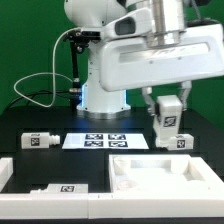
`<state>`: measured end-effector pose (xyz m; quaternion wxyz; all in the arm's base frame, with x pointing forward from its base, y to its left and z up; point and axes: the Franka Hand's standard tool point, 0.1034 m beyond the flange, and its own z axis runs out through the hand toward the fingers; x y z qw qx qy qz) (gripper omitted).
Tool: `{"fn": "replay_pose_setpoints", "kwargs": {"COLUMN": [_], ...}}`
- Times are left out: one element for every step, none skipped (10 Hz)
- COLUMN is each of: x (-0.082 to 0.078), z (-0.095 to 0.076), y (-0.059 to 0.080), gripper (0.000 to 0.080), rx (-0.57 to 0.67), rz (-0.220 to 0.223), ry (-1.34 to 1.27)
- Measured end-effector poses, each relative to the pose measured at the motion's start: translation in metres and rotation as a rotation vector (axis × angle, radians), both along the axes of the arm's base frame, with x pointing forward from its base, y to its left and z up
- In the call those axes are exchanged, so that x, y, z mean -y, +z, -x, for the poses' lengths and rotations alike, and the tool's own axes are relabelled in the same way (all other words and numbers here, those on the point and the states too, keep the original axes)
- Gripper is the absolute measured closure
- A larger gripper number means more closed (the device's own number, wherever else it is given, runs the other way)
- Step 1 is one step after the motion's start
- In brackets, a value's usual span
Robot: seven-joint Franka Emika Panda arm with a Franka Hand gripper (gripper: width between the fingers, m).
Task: Assemble one leg
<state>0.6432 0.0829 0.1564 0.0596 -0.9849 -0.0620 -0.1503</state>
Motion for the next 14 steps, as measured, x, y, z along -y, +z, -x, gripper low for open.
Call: {"fn": "replay_pose_setpoints", "kwargs": {"x": [-0.004,0.004,0.007,0.010,0.010,0.006,-0.004,-0.012,-0.017,-0.018,-0.019,-0.019,-0.022,-0.023], "z": [-0.009,-0.005,-0.003,-0.007,-0.006,-0.006,-0.006,-0.006,-0.008,-0.005,-0.002,0.003,0.008,0.010], "y": [0.003,-0.001,-0.004,-0.002,-0.005,-0.007,-0.017,-0.026,-0.035,-0.043,-0.046,-0.051,-0.054,-0.056], "gripper": [0.0512,0.0512,0.0512,0.0512,0.0512,0.0512,0.0512,0.0512,0.0512,0.0512,0.0512,0.0512,0.0512,0.0512], "rx": [0.098,0.159,0.184,0.244,0.242,0.258,0.276,0.266,0.260,0.255,0.247,0.232,0.210,0.199], "rz": [0.008,0.022,0.029,0.039,0.040,0.038,0.038,0.030,0.026,0.027,0.028,0.029,0.027,0.027], "ry": [0.005,-0.006,-0.012,-0.019,-0.019,-0.021,-0.012,-0.010,-0.009,-0.009,-0.007,-0.004,0.001,0.004]}}
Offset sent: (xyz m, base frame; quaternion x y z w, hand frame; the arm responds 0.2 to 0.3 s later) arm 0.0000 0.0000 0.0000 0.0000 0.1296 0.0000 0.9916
